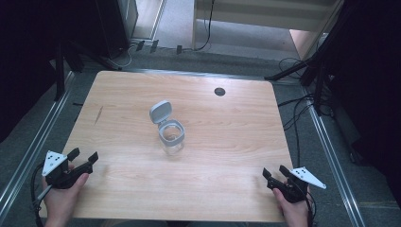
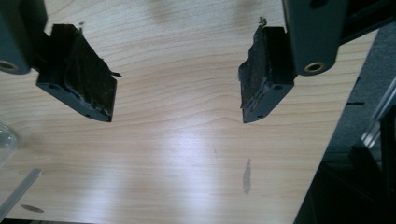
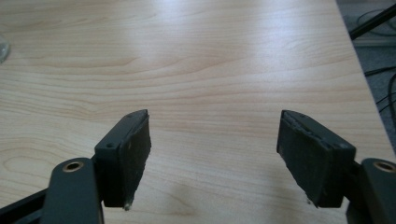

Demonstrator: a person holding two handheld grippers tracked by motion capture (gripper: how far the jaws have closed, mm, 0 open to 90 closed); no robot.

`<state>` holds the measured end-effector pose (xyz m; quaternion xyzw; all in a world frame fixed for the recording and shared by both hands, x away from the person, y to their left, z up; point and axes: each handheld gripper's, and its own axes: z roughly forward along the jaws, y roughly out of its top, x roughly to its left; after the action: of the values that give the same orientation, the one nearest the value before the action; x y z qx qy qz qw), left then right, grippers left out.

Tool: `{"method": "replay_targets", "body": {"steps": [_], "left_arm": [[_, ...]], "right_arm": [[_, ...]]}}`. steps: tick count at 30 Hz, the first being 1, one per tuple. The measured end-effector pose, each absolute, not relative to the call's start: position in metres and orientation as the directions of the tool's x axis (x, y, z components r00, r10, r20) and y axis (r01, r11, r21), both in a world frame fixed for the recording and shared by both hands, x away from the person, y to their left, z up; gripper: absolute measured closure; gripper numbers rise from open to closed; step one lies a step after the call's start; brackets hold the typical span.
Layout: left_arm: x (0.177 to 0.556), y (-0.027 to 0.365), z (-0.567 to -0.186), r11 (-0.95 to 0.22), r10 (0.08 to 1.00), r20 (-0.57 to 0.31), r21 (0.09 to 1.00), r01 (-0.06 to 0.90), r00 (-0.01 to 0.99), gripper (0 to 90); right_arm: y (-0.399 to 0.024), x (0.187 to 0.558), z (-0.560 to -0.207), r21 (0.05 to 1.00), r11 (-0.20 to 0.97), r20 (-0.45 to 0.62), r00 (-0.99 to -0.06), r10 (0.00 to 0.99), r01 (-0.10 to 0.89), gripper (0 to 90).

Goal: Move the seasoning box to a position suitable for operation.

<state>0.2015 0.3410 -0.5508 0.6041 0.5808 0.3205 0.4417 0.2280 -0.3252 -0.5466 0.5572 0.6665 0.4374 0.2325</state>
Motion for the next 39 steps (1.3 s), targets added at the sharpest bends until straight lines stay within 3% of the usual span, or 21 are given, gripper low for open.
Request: {"method": "replay_targets", "body": {"steps": [3,7,10,11,14,18,23,27,29,31,34,37,39], "left_arm": [[0.201,0.343,-0.55,0.089,0.981,-0.151,0.908,0.41,0.121,22.1],[0.202,0.343,-0.548,0.076,0.98,-0.144,0.911,0.405,0.139,18.3],[0.205,0.34,-0.545,0.072,0.98,-0.14,0.913,0.402,0.143,21.2],[0.208,0.337,-0.54,0.105,0.972,-0.177,0.913,0.395,0.152,21.6],[0.214,0.327,-0.527,0.101,0.974,-0.172,0.914,0.394,0.149,24.2],[0.224,0.309,-0.514,0.08,0.962,-0.181,0.905,0.418,0.207,19.0],[0.241,0.292,-0.509,0.1,0.946,-0.211,0.911,0.401,0.245,23.7],[0.259,0.274,-0.511,0.093,0.929,-0.229,0.905,0.416,0.291,36.2],[0.266,0.262,-0.51,0.083,0.924,-0.223,0.909,0.408,0.31,43.0],[0.272,0.251,-0.509,0.128,0.898,-0.282,0.901,0.414,0.338,48.8],[0.282,0.233,-0.51,0.168,0.85,-0.343,0.895,0.412,0.399,53.6],[0.284,0.216,-0.509,0.152,0.868,-0.303,0.916,0.37,0.393,57.0],[0.287,0.207,-0.507,0.173,0.84,-0.358,0.889,0.424,0.407,60.4]], "right_arm": [[-0.328,0.231,-0.546,0.833,-0.018,0.218,-0.299,0.929,0.552,33.4],[-0.326,0.232,-0.542,0.843,-0.021,0.212,-0.296,0.931,0.538,32.9],[-0.323,0.236,-0.538,0.835,-0.041,0.247,-0.309,0.918,0.548,32.4],[-0.317,0.241,-0.531,0.85,-0.075,0.27,-0.309,0.912,0.522,36.1],[-0.303,0.248,-0.518,0.882,-0.105,0.279,-0.33,0.902,0.459,38.5],[-0.278,0.261,-0.504,0.909,-0.088,0.245,-0.35,0.904,0.409,44.0],[-0.247,0.279,-0.495,0.916,-0.11,0.282,-0.424,0.861,0.386,52.0],[-0.221,0.293,-0.491,0.911,-0.098,0.294,-0.468,0.834,0.4,63.4],[-0.207,0.299,-0.489,0.914,-0.127,0.321,-0.496,0.807,0.385,64.7],[-0.193,0.306,-0.488,0.91,-0.143,0.344,-0.517,0.784,0.388,66.2],[-0.171,0.317,-0.488,0.92,-0.082,0.299,-0.553,0.777,0.382,66.8],[-0.151,0.327,-0.489,0.931,-0.007,0.232,-0.579,0.781,0.364,66.1],[-0.139,0.333,-0.49,0.926,0.033,0.208,-0.58,0.788,0.377,61.6]]}}
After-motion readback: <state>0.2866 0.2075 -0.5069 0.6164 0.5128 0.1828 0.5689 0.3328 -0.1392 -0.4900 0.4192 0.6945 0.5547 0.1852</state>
